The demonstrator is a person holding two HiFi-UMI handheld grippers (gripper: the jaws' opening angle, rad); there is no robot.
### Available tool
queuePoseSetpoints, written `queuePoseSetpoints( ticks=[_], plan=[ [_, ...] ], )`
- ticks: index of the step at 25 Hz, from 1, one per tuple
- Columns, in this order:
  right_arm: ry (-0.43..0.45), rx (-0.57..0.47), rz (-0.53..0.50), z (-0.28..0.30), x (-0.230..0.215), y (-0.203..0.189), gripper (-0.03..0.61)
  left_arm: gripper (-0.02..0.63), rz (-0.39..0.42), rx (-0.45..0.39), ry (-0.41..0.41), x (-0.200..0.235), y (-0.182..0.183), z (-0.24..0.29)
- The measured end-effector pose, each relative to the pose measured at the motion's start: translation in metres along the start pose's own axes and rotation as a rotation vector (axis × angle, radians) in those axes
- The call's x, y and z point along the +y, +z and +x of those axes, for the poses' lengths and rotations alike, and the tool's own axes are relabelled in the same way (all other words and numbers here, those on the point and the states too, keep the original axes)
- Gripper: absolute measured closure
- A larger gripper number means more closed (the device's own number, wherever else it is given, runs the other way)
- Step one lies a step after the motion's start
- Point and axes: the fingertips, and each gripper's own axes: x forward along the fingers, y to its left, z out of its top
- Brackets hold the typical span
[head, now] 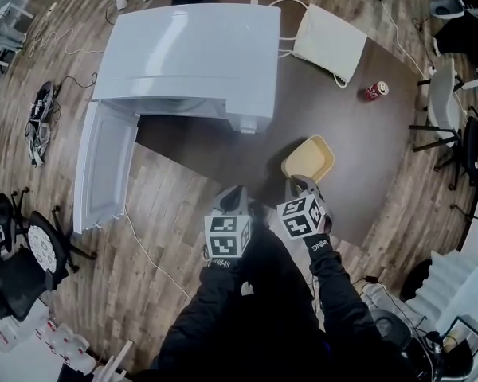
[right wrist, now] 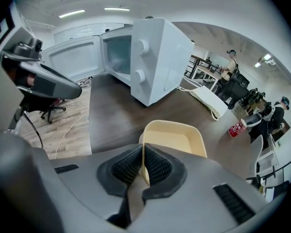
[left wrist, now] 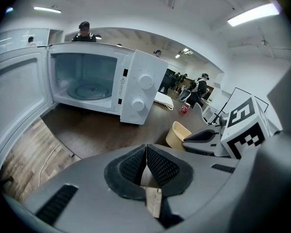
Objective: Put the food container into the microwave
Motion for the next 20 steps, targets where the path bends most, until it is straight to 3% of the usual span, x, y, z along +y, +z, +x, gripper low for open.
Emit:
queuePoseSetpoints(
  ticks=[9,20],
  plan=[
    [0.022,-0.079,-0.173,-0.04,0.033,0.027,0.548,0.58,-0.026,-0.059,0.067,0.015,0.006,-0.03],
    [0.159,-0.179,-0.434,-0.072,0.128,0.061,0.548,0.58,-0.108,-0.104,0.192,0.06,-0.017,-0.079]
  ],
)
